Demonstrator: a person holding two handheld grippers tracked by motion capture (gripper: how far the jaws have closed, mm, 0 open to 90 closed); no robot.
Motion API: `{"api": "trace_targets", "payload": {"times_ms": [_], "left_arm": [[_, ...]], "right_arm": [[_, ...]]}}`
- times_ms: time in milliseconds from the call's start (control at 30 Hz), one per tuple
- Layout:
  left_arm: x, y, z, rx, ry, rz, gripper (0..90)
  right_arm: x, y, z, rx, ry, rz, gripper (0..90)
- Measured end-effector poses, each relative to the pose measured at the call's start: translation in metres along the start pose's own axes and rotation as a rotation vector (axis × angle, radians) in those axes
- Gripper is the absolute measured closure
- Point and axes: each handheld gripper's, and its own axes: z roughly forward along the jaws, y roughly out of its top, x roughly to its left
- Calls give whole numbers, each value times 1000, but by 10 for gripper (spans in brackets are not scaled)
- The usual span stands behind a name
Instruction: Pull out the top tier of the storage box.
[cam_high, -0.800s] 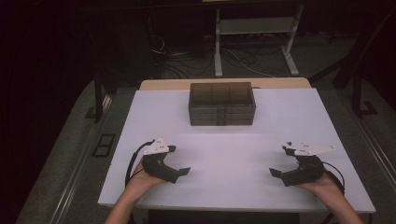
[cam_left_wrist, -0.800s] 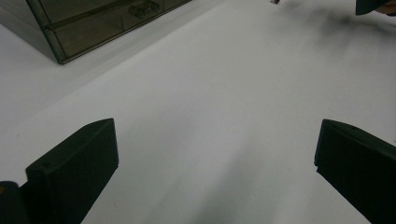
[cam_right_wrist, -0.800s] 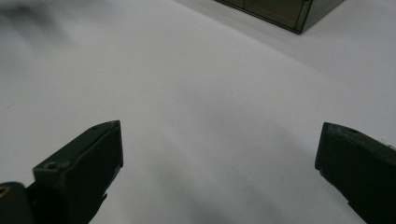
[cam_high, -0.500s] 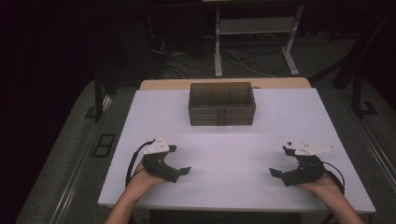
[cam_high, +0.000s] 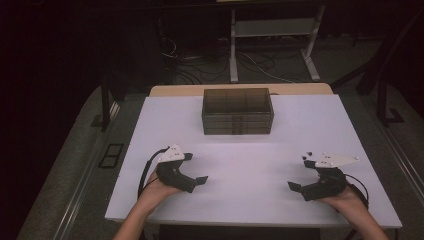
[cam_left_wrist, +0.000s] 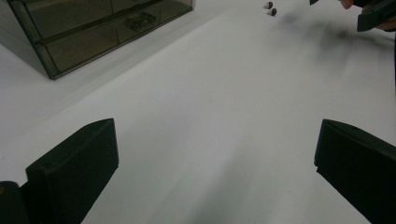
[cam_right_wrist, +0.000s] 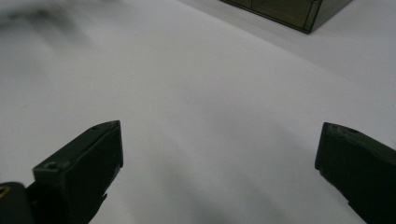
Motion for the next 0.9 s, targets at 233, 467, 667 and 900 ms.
{"api": "trace_targets", "payload": {"times_ms": [233,467,667,900], "left_arm": [[1,2,2,-5,-5,1,0],[1,4,4,-24,-9,-3,0],[1,8,7,-33,-16,3,0],[1,11,11,-45,-19,-3,0]], "right_arm": [[0,-1,0,-2,6,5,5],[0,0,-1,-12,11,11,5],[-1,0,-1,-18,12,15,5],[-2,-1,-1,-21,12,22,5]]}}
